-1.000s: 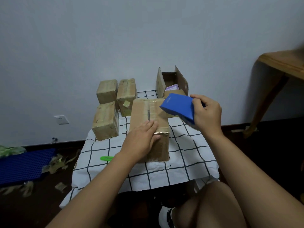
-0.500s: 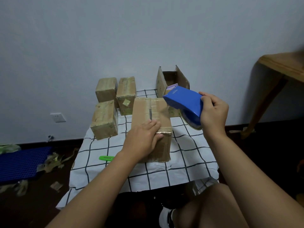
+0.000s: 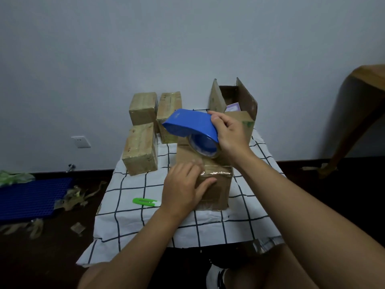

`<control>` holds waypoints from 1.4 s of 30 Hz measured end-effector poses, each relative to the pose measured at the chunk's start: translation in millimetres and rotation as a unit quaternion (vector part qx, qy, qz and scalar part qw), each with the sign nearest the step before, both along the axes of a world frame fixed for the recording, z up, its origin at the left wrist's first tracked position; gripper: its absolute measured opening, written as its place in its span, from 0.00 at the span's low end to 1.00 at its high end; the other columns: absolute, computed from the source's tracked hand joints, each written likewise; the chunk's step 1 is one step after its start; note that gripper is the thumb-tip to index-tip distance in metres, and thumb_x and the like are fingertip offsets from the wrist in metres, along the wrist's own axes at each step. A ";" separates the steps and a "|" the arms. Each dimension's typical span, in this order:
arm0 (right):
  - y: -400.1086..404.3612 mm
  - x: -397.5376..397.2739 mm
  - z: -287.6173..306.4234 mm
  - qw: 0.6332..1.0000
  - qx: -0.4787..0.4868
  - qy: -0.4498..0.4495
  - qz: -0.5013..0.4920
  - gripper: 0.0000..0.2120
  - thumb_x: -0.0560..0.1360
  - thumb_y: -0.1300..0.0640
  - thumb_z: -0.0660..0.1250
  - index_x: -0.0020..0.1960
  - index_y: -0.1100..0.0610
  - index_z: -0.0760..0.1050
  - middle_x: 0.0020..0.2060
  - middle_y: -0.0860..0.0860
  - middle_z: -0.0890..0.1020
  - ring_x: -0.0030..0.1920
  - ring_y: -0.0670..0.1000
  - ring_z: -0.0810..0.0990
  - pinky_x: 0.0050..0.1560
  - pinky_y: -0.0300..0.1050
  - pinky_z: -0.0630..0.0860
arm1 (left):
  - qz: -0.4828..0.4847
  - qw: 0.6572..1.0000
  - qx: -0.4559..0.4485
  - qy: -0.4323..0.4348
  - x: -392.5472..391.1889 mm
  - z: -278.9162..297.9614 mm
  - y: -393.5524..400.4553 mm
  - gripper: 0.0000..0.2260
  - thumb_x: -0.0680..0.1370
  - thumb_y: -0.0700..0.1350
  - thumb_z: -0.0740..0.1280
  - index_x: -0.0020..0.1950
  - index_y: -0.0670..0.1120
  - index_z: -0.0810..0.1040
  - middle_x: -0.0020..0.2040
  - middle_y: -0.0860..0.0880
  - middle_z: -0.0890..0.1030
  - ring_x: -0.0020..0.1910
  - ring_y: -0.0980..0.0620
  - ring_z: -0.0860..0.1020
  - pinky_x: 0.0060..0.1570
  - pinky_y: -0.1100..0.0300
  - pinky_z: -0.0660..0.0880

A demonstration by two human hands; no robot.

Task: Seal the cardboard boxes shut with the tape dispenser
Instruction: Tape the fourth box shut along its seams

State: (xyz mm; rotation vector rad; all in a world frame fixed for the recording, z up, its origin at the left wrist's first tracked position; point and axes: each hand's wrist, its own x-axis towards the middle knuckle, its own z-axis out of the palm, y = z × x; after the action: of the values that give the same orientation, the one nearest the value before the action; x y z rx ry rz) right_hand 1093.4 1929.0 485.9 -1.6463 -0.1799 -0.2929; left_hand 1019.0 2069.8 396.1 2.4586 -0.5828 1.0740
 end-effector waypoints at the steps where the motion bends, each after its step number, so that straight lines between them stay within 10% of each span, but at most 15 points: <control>1: 1.1 6.8 0.1 1.000 -0.009 -0.001 0.006 0.12 0.83 0.54 0.61 0.62 0.54 0.80 0.49 0.42 0.80 0.47 0.40 0.77 0.43 0.28 0.73 | -0.004 1.000 -0.010 -0.003 1.4 -1.8 -0.6 0.18 0.78 0.59 0.67 0.47 0.42 0.80 0.45 0.46 0.81 0.46 0.45 0.79 0.45 0.51 0.73; 18: 0.8 111.8 1.0 0.997 -0.058 -0.044 -0.006 0.13 0.83 0.54 0.61 0.61 0.55 0.81 0.50 0.45 0.81 0.50 0.43 0.77 0.44 0.29 0.73 | -0.012 0.994 -0.031 -0.101 14.3 -19.1 -4.7 0.15 0.74 0.56 0.73 0.48 0.44 0.80 0.50 0.47 0.83 0.52 0.50 0.80 0.55 0.56 0.72; 30: 1.4 31.8 1.0 0.996 -0.074 -0.042 0.039 0.12 0.83 0.56 0.62 0.59 0.56 0.82 0.47 0.40 0.81 0.44 0.30 0.77 0.43 0.27 0.72 | 0.020 0.997 -0.074 -0.031 1.3 -13.6 -9.0 0.16 0.73 0.57 0.73 0.49 0.45 0.80 0.53 0.43 0.75 0.51 0.44 0.74 0.51 0.54 0.73; 42: -2.9 -41.9 6.2 0.999 -0.023 -0.027 0.027 0.10 0.83 0.53 0.63 0.56 0.51 0.82 0.47 0.39 0.81 0.49 0.44 0.78 0.47 0.42 0.77 | 0.139 0.984 -0.105 0.032 -21.2 -4.4 -24.2 0.29 0.70 0.65 0.66 0.56 0.43 0.67 0.56 0.39 0.72 0.54 0.42 0.74 0.50 0.50 0.76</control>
State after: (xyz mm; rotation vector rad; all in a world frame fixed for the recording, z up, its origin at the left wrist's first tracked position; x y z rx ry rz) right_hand 1051.5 1926.1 492.2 -1.6767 -0.2721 -0.2943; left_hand 997.8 2045.6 391.7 2.4220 -0.1002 1.0917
